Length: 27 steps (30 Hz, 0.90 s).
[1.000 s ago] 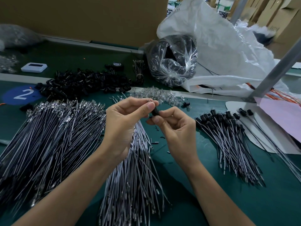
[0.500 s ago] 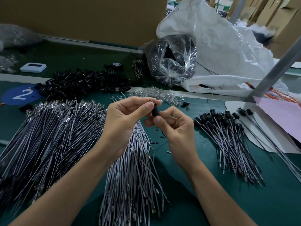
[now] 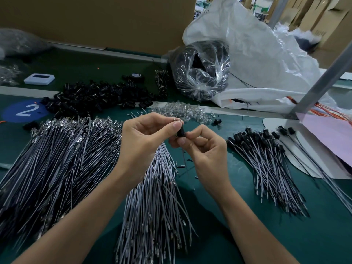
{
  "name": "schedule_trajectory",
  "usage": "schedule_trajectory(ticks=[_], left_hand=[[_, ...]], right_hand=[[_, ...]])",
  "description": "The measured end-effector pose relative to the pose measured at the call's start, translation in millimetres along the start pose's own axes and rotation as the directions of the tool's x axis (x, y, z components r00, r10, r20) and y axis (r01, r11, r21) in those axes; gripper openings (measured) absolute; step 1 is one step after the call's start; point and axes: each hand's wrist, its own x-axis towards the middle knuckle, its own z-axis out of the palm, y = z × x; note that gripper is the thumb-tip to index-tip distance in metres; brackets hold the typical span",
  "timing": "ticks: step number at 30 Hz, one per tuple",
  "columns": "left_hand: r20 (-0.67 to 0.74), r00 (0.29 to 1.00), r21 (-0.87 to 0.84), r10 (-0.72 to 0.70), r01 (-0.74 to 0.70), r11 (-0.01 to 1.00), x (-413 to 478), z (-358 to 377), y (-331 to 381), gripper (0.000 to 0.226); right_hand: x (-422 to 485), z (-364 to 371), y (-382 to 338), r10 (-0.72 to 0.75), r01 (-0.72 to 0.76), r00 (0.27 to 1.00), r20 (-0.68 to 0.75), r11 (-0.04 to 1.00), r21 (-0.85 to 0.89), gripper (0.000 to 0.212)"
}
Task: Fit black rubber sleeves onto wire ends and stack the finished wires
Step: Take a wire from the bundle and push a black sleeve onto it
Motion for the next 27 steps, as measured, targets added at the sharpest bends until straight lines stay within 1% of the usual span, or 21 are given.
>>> schedule_trajectory(ticks=[2, 4, 8, 13, 17, 21, 23, 27], left_hand=[[0.033, 0.999, -0.008, -0.014, 0.014, 1.000, 1.2, -1.9, 0.6, 0.005], [0.068, 0.998, -0.007, -0.012, 0.013, 1.000, 1.4, -3.6, 1.5, 0.007], [0.113, 0.993, 0.031, 0.024, -0.028, 0.999, 1.4, -6.1, 3.3, 0.008], [0.114, 0.993, 0.084, 0.031, -0.041, 0.996, 1.6, -8.5, 4.2, 0.009], [0.088, 0.995, 0.094, 0.046, -0.055, 0.994, 0.5, -6.8, 2.4, 0.009], [0.053, 0.997, 0.072, 0.057, -0.061, 0.996, -2.3, -4.1, 0.2, 0.009], [0.033, 0.998, 0.080, 0.058, -0.061, 0.995, -2.2, -3.9, -2.2, 0.013], [0.020, 0.997, 0.131, 0.070, -0.072, 0.989, -0.6, -4.1, -6.4, 0.015]], right_hand=[[0.2, 0.2, -0.4, 0.006, -0.006, 1.000, -0.002, 1.000, -0.008, 0.028], [0.5, 0.0, -0.2, 0.006, -0.006, 1.000, -0.006, 1.000, -0.012, 0.029], [1.2, -1.1, 1.8, 0.005, -0.005, 1.000, -0.008, 0.999, -0.039, 0.024], [2.3, -4.4, 4.7, -0.002, 0.004, 1.000, 0.013, 0.993, -0.119, 0.016], [2.6, -7.3, 5.2, -0.002, 0.007, 1.000, 0.026, 0.985, -0.171, 0.004], [1.6, -5.2, 1.3, -0.015, 0.027, 0.998, 0.059, 0.980, -0.198, 0.015], [1.4, -3.2, -0.4, -0.027, 0.042, 0.997, 0.074, 0.977, -0.209, 0.021], [-0.3, 0.2, -0.4, -0.034, 0.058, 0.995, 0.099, 0.966, -0.251, 0.020]])
